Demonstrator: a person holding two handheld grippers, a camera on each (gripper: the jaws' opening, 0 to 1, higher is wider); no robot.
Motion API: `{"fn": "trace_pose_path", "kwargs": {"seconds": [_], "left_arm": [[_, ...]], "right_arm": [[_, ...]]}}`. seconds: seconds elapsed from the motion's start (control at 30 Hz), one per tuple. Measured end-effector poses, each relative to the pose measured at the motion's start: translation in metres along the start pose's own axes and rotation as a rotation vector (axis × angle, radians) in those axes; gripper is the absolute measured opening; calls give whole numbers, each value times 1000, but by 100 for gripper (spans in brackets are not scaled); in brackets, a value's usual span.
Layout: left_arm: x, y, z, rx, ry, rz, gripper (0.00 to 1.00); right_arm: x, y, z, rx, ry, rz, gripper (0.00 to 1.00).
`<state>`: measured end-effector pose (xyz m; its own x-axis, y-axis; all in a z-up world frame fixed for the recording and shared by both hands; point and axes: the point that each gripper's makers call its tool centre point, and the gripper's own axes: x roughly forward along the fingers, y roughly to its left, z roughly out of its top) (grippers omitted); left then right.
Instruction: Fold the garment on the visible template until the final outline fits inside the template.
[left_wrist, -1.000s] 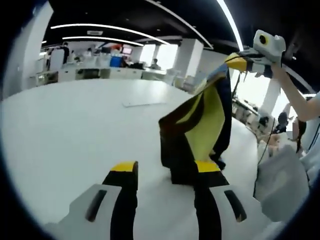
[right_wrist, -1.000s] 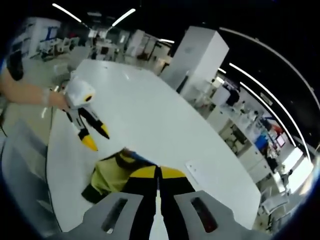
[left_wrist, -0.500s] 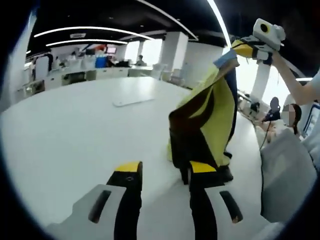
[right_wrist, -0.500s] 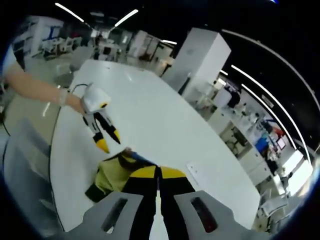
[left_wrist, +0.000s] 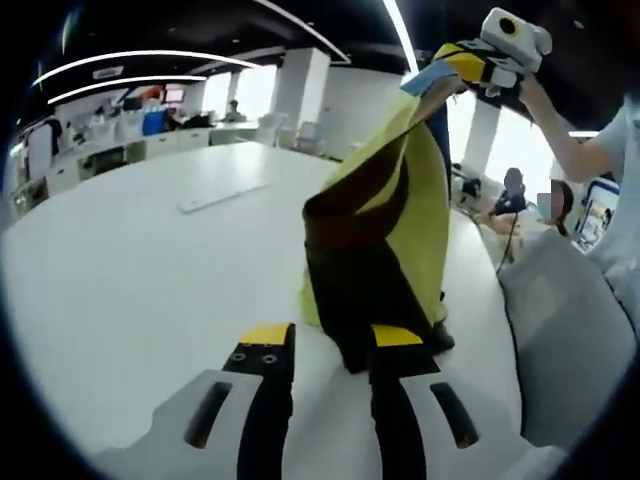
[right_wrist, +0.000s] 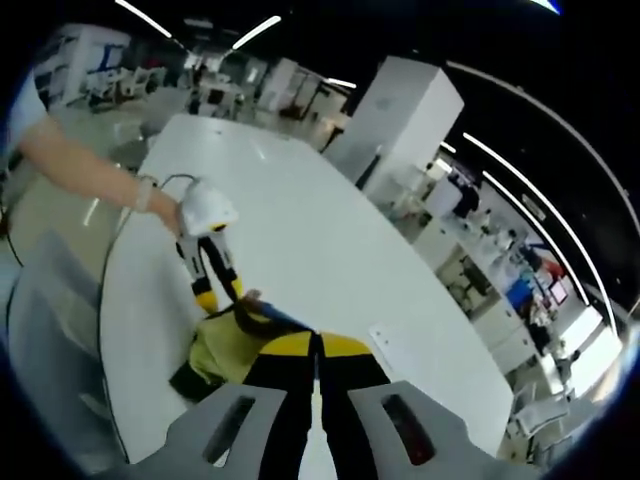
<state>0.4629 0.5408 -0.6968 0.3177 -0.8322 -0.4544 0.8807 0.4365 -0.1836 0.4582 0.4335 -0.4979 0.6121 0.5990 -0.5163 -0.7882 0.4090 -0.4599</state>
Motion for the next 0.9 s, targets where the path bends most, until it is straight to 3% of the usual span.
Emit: {"fn": "trace_pose_path", "kwargs": {"seconds": [0.37,0.63,0.9], "left_arm": [[6,-15,22,75,-24,-98,20],[13,-4,12,80,39,-65,19],[21,-14,13,63,34,-145,18]], "right_arm": [[-8,3,-6,2,-2,11,1],[-14,8,-4,10,-12,18,1],[-20,10,-6,16,-12,22,1]]}}
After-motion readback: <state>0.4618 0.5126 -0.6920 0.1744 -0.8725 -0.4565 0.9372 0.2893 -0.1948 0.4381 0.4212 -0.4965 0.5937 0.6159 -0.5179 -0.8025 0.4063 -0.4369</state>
